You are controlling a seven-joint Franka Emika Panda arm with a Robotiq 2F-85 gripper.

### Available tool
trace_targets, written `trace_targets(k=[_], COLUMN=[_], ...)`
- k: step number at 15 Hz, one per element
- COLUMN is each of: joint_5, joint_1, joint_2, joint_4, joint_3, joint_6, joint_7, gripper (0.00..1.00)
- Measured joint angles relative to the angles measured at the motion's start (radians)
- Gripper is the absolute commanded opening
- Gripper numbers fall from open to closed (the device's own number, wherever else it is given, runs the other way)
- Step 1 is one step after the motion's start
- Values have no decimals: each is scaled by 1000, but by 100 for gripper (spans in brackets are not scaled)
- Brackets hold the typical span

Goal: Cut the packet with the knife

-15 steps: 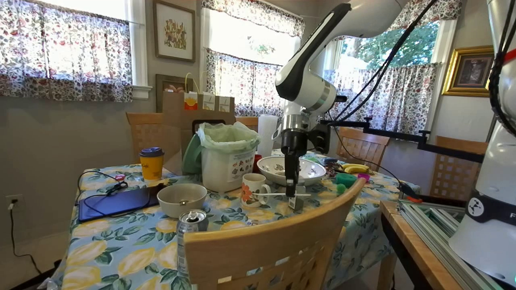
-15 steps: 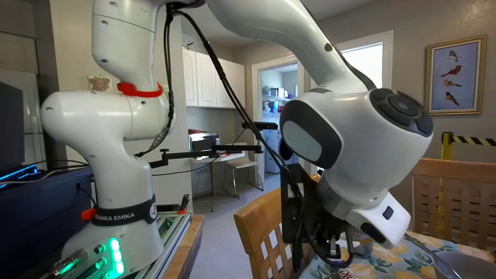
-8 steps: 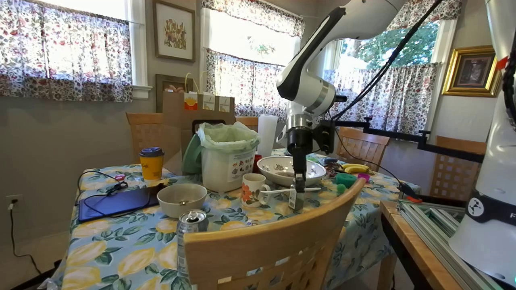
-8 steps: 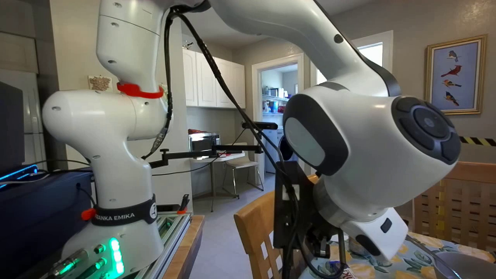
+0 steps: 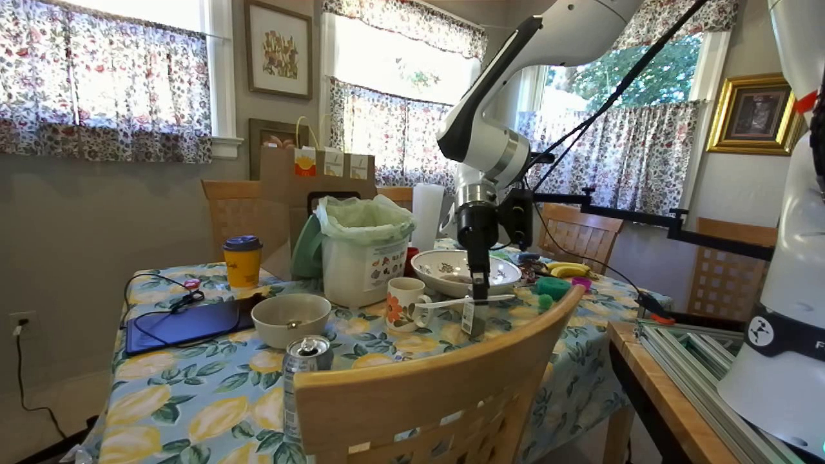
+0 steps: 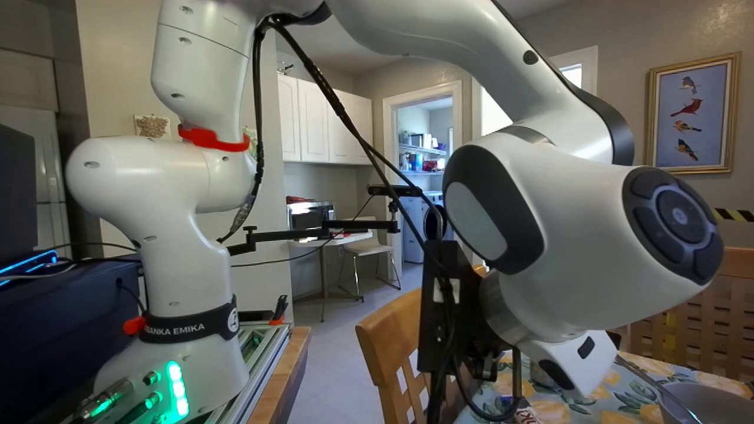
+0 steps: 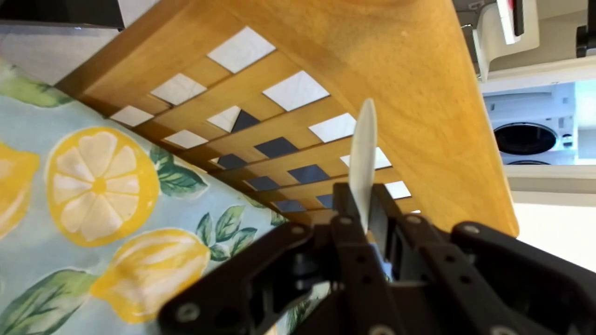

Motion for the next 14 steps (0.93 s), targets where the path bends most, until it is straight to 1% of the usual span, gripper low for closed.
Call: trace_targets(k=[3,6,10,14], joint_5=[6,42,91,141], joint_1=[28,54,79,83], joint_2=[1,22,82,150], joint_4=[0,1,15,53], joint_3=[-27,-36,-37,-38], joint_6=[0,8,48,68], joint_7=[0,0,0,0], gripper=[3,3,3,3])
